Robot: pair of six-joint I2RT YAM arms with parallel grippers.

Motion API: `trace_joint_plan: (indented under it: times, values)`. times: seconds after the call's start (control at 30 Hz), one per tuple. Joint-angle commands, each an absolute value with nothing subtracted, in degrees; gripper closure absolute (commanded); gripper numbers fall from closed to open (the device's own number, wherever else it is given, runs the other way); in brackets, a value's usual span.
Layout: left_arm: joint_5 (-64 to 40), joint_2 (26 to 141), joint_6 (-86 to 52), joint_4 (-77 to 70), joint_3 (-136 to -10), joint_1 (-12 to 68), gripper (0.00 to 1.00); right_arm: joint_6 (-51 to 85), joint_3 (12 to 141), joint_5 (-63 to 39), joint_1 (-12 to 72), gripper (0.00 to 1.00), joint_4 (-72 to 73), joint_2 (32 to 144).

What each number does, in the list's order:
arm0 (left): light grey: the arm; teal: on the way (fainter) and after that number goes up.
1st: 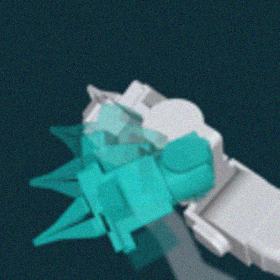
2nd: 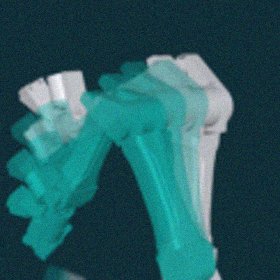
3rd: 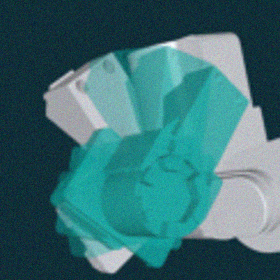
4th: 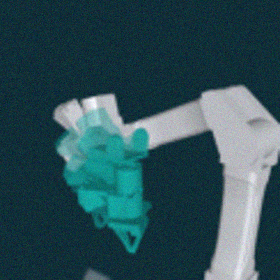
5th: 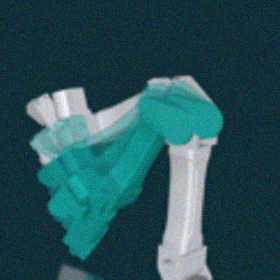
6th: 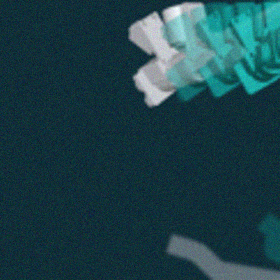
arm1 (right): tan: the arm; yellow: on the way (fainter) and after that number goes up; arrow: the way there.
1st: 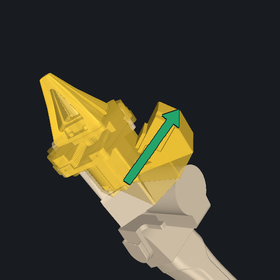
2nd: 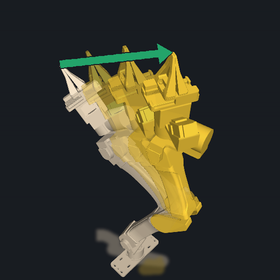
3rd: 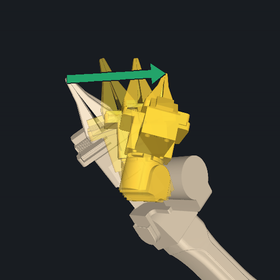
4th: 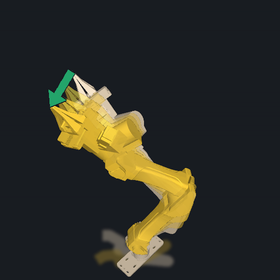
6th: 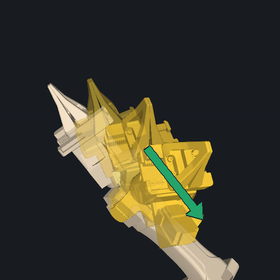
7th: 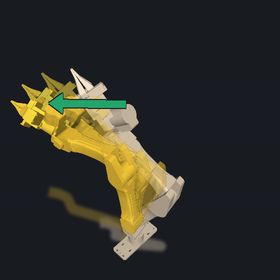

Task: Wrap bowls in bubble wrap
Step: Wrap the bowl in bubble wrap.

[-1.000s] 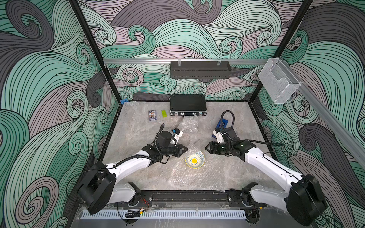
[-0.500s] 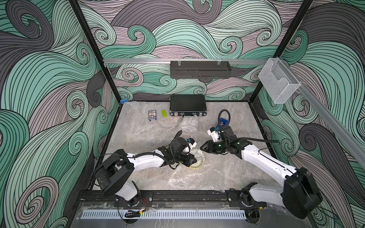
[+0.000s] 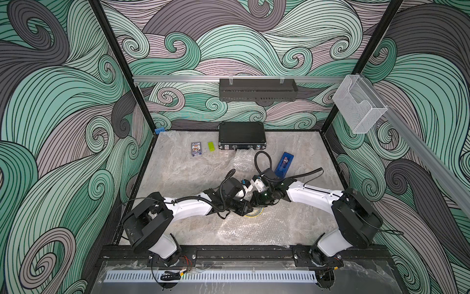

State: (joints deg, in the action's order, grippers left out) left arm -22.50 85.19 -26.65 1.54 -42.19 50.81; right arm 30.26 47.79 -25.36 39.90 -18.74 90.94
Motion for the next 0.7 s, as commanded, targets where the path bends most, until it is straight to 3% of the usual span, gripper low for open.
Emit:
trace_joint_plan:
  times: [0.0, 0.17, 0.27, 0.47, 0.67]
  values:
    - [-16.2, 78.3, -27.3, 10.0, -46.1, 51.1, 0.64, 28.5, 49.0, -22.1, 40.3, 0.86, -20.2, 92.1]
    - [-1.1, 75.4, -32.0, 18.5, -48.0, 50.0, 0.36, 27.7, 49.2, -21.7, 40.3, 0.87, -21.8, 93.0]
    - [0.4, 79.1, -32.0, 21.3, -50.3, 48.9, 0.26, 27.7, 49.4, -22.0, 40.5, 0.87, -21.7, 92.9]
    - [-3.6, 92.0, -29.5, 25.3, -56.7, 48.2, 0.21, 27.9, 49.1, -21.7, 40.5, 0.87, -21.0, 92.5]
    - [-5.9, 96.4, -30.3, 20.1, -54.8, 48.2, 0.26, 28.1, 48.8, -21.0, 40.5, 0.86, -21.1, 91.4]
